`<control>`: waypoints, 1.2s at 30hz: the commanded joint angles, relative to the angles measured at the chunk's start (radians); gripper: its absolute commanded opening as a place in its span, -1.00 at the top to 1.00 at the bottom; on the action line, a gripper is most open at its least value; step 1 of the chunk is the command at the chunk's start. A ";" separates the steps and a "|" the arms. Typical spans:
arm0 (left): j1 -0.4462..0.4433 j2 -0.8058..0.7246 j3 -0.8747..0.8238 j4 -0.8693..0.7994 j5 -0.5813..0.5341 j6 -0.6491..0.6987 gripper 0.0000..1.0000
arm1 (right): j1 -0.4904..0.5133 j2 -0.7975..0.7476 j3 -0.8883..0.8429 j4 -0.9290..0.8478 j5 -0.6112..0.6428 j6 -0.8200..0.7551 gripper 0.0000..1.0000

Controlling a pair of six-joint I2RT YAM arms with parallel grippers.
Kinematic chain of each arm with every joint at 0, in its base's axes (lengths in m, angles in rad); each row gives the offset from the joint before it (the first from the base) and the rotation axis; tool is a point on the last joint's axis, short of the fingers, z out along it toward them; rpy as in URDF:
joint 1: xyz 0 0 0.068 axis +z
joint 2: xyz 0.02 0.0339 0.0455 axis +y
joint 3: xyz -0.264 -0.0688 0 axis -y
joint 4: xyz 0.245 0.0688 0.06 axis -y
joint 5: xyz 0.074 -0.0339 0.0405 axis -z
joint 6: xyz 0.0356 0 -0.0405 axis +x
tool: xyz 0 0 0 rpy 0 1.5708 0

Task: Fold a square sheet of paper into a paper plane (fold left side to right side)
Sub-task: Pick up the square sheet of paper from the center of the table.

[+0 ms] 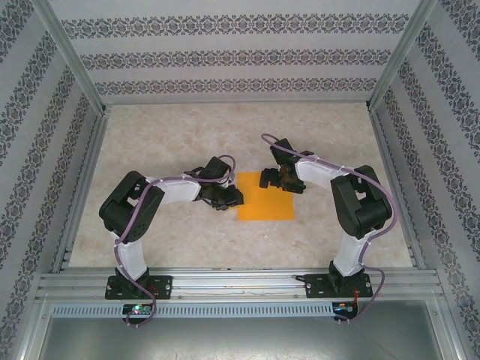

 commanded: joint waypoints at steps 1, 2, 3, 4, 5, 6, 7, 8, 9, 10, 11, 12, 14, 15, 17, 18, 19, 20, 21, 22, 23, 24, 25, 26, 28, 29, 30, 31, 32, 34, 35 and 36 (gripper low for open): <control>-0.014 0.031 0.023 -0.034 -0.016 -0.017 0.53 | 0.021 0.031 0.014 -0.012 -0.042 0.006 -0.96; -0.015 0.035 0.025 -0.036 -0.016 -0.017 0.53 | 0.026 0.033 0.015 -0.012 -0.046 0.009 -0.96; -0.015 0.038 0.024 -0.041 -0.018 -0.017 0.53 | 0.030 0.033 0.015 -0.012 -0.052 0.011 -0.96; -0.017 0.039 0.025 -0.043 -0.022 -0.017 0.53 | 0.035 0.033 0.017 -0.010 -0.057 0.013 -0.97; -0.016 0.042 0.025 -0.045 -0.025 -0.017 0.53 | 0.040 0.032 0.018 -0.012 -0.059 0.013 -0.96; -0.016 0.047 0.024 -0.048 -0.027 -0.014 0.53 | 0.044 0.032 0.021 -0.013 -0.062 0.014 -0.96; -0.016 0.047 0.024 -0.051 -0.029 -0.013 0.53 | 0.046 0.030 0.021 -0.015 -0.064 0.016 -0.96; -0.016 0.047 0.025 -0.055 -0.031 -0.011 0.53 | 0.049 0.025 0.022 -0.015 -0.069 0.017 -0.96; -0.017 0.047 0.025 -0.056 -0.033 -0.010 0.54 | 0.051 0.020 0.022 -0.016 -0.072 0.019 -0.96; -0.018 0.048 0.024 -0.056 -0.035 -0.009 0.54 | 0.055 0.016 0.026 -0.019 -0.074 0.019 -0.97; -0.018 0.047 0.025 -0.056 -0.034 -0.009 0.54 | 0.059 0.011 0.028 -0.024 -0.074 0.019 -0.95; -0.018 0.048 0.024 -0.055 -0.035 -0.010 0.54 | 0.064 0.007 0.032 -0.029 -0.074 0.019 -0.94; -0.018 0.047 0.024 -0.049 -0.032 -0.011 0.54 | 0.076 -0.002 0.036 -0.038 -0.073 0.019 -0.90; -0.018 0.045 0.023 -0.045 -0.031 -0.012 0.54 | 0.081 -0.003 0.037 -0.041 -0.073 0.019 -0.87; -0.018 0.045 0.026 -0.037 -0.030 -0.016 0.54 | 0.093 -0.001 0.039 -0.044 -0.074 0.019 -0.78; -0.018 0.044 0.025 -0.034 -0.029 -0.017 0.54 | 0.097 0.005 0.041 -0.046 -0.075 0.019 -0.74; -0.018 0.044 0.025 -0.032 -0.028 -0.017 0.54 | 0.100 0.010 0.044 -0.048 -0.079 0.018 -0.68; -0.018 0.045 0.027 -0.032 -0.028 -0.017 0.53 | 0.101 0.017 0.045 -0.050 -0.084 0.016 -0.61; -0.018 0.044 0.027 -0.029 -0.028 -0.018 0.53 | 0.102 0.022 0.048 -0.053 -0.090 0.016 -0.54; -0.018 0.042 0.027 -0.028 -0.029 -0.017 0.52 | 0.101 0.025 0.048 -0.054 -0.095 0.014 -0.49; -0.018 0.040 0.027 -0.027 -0.028 -0.017 0.51 | 0.102 0.025 0.049 -0.053 -0.097 0.014 -0.44; -0.018 0.036 0.025 -0.024 -0.029 -0.018 0.48 | 0.101 0.022 0.047 -0.052 -0.099 0.014 -0.37; -0.018 0.031 0.024 -0.021 -0.033 -0.017 0.45 | 0.099 0.019 0.045 -0.049 -0.101 0.014 -0.29; -0.018 0.025 0.024 -0.017 -0.036 -0.015 0.40 | 0.097 0.014 0.044 -0.045 -0.107 0.014 -0.23; -0.015 0.005 0.021 -0.009 -0.041 -0.011 0.33 | 0.090 -0.002 0.036 -0.029 -0.126 0.013 -0.08; -0.012 -0.004 0.019 -0.006 -0.045 -0.006 0.30 | 0.086 -0.011 0.031 -0.016 -0.138 0.012 -0.03; -0.008 -0.020 0.017 -0.002 -0.049 0.000 0.26 | 0.083 -0.023 0.020 0.003 -0.152 0.011 0.03; -0.001 -0.037 0.015 0.001 -0.056 0.004 0.22 | 0.078 -0.036 0.008 0.026 -0.167 0.010 0.08; 0.005 -0.053 0.014 0.002 -0.062 0.008 0.19 | 0.073 -0.051 -0.005 0.050 -0.183 0.006 0.12; 0.023 -0.091 0.009 0.005 -0.071 0.022 0.04 | 0.059 -0.077 -0.038 0.115 -0.224 0.004 0.27; 0.031 -0.109 0.010 0.006 -0.073 0.026 0.01 | 0.050 -0.085 -0.055 0.145 -0.250 0.004 0.32; 0.042 -0.130 0.009 0.008 -0.073 0.030 -0.02 | 0.039 -0.097 -0.076 0.185 -0.280 0.007 0.34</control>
